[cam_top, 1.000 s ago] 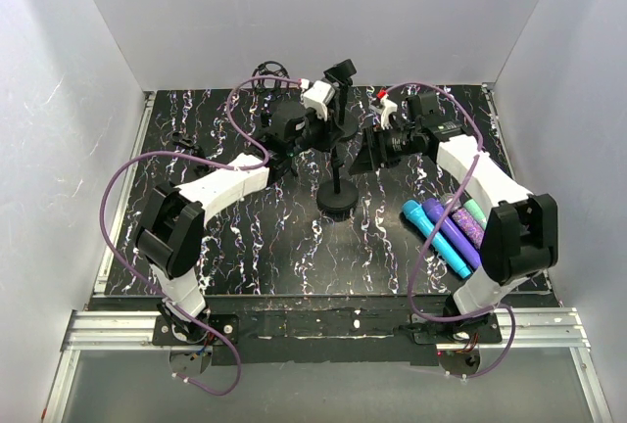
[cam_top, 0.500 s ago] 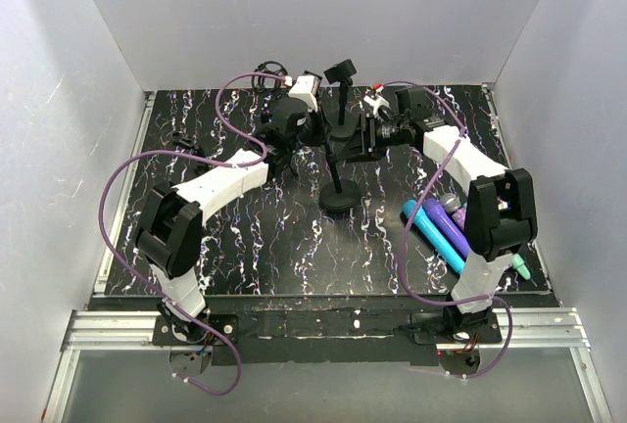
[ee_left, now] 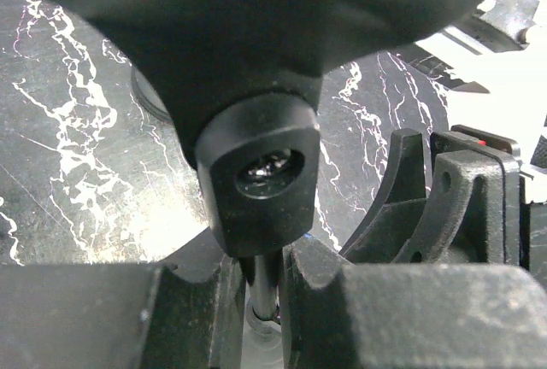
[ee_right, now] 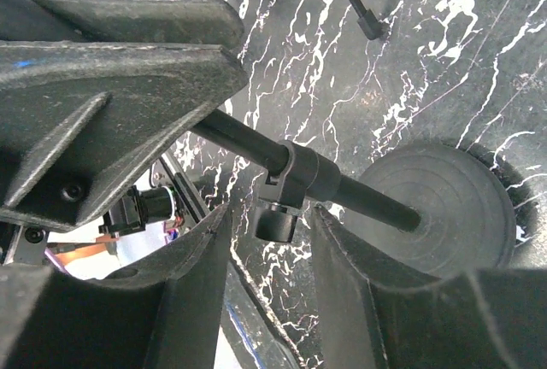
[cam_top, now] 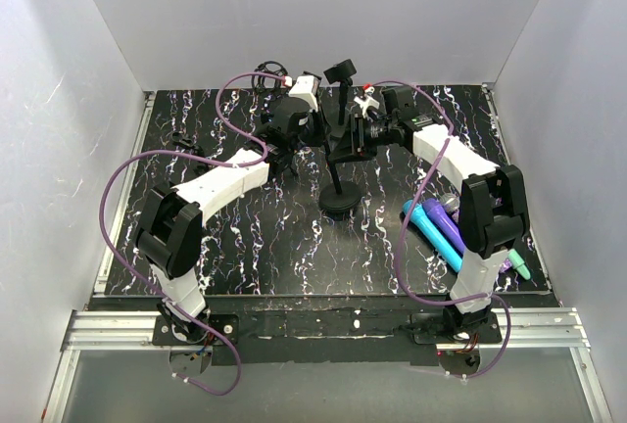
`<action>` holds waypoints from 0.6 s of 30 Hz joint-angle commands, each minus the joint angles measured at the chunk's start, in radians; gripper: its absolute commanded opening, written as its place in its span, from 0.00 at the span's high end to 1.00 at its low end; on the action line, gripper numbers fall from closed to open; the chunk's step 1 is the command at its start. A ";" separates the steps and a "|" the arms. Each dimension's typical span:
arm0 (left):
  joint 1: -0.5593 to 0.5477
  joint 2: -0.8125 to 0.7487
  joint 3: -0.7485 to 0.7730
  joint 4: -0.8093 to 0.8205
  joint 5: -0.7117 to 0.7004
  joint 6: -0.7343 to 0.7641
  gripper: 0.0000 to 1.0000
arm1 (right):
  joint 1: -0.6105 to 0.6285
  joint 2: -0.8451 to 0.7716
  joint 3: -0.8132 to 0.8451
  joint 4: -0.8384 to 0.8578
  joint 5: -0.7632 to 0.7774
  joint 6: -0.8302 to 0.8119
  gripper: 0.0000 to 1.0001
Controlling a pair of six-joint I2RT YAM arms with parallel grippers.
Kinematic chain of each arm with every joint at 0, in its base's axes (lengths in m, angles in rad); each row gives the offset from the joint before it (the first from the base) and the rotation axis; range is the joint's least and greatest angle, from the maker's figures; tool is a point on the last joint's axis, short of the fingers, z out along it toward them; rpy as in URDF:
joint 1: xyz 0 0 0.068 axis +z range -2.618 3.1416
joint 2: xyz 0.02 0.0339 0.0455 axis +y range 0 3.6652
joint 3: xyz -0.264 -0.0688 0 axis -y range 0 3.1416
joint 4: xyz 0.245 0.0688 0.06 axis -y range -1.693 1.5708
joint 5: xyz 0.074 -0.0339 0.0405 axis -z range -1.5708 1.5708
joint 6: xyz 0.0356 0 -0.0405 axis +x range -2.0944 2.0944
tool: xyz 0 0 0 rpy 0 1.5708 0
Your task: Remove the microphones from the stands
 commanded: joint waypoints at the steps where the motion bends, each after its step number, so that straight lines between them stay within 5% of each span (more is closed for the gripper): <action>1: -0.009 -0.048 0.038 -0.023 -0.013 -0.033 1.00 | 0.006 0.007 0.038 -0.017 0.023 -0.003 0.53; 5: -0.007 -0.045 0.037 -0.023 -0.012 -0.041 1.00 | 0.012 0.002 0.029 -0.019 0.033 -0.032 0.71; 8: -0.009 -0.043 0.035 -0.020 -0.007 -0.044 1.00 | 0.024 -0.004 0.035 -0.014 0.065 -0.118 0.96; 14: -0.007 -0.054 0.034 -0.023 0.004 -0.050 1.00 | 0.081 -0.080 0.066 -0.047 0.255 -0.709 0.99; 18: -0.005 -0.063 0.020 -0.011 0.030 -0.067 1.00 | 0.135 -0.220 -0.146 0.227 0.406 -1.180 0.99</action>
